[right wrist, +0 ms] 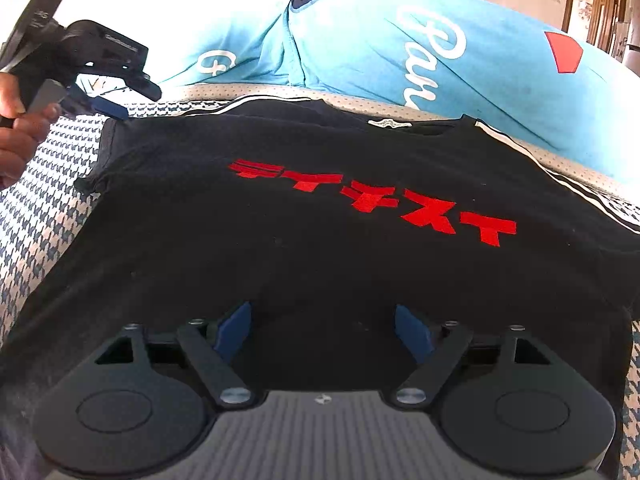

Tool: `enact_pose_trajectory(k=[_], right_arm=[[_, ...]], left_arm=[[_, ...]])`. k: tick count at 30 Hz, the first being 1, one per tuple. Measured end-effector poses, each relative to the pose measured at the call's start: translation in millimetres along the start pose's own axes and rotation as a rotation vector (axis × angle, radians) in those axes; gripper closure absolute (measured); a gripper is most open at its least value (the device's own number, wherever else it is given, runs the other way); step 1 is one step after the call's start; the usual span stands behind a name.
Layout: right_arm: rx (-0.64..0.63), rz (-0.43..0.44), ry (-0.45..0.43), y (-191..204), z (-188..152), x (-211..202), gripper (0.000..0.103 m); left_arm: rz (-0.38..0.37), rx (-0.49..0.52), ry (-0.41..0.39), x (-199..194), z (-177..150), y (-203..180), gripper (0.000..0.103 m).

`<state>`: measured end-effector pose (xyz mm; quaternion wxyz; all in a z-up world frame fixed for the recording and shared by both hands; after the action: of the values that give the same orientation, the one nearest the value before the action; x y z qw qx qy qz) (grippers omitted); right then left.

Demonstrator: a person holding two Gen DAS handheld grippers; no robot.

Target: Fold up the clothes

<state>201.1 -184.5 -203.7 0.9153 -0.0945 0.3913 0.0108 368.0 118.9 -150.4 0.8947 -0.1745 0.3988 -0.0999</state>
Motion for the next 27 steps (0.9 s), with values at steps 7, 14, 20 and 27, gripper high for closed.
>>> enact_pose_trajectory(k=[7, 14, 20, 27], right_arm=[[-0.004, 0.003, -0.003, 0, 0, 0, 0.021], [-0.008, 0.004, -0.007, 0, -1, 0, 0.019], [-0.011, 0.006, -0.010, 0, -1, 1, 0.017], [-0.011, 0.007, -0.015, -1, -1, 2, 0.016]], left_arm=[[-0.029, 0.054, 0.009, 11, 3, -17, 0.049], [-0.068, 0.050, 0.060, 27, 2, -33, 0.049], [-0.037, 0.033, 0.120, 45, -4, -33, 0.049], [0.007, 0.050, 0.116, 58, -3, -35, 0.049]])
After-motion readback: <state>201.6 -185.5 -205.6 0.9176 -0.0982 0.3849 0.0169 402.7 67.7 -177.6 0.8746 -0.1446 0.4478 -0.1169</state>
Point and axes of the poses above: each gripper's, at about its wrist camera, not at the fingertips, and x roughly the way its jaws point, y to its left, z to its top, the point moved 7 cm from there along x, roughly the way its jaws point, and after that the axes turned 10 degrees about -z, right-handed, at the moved point
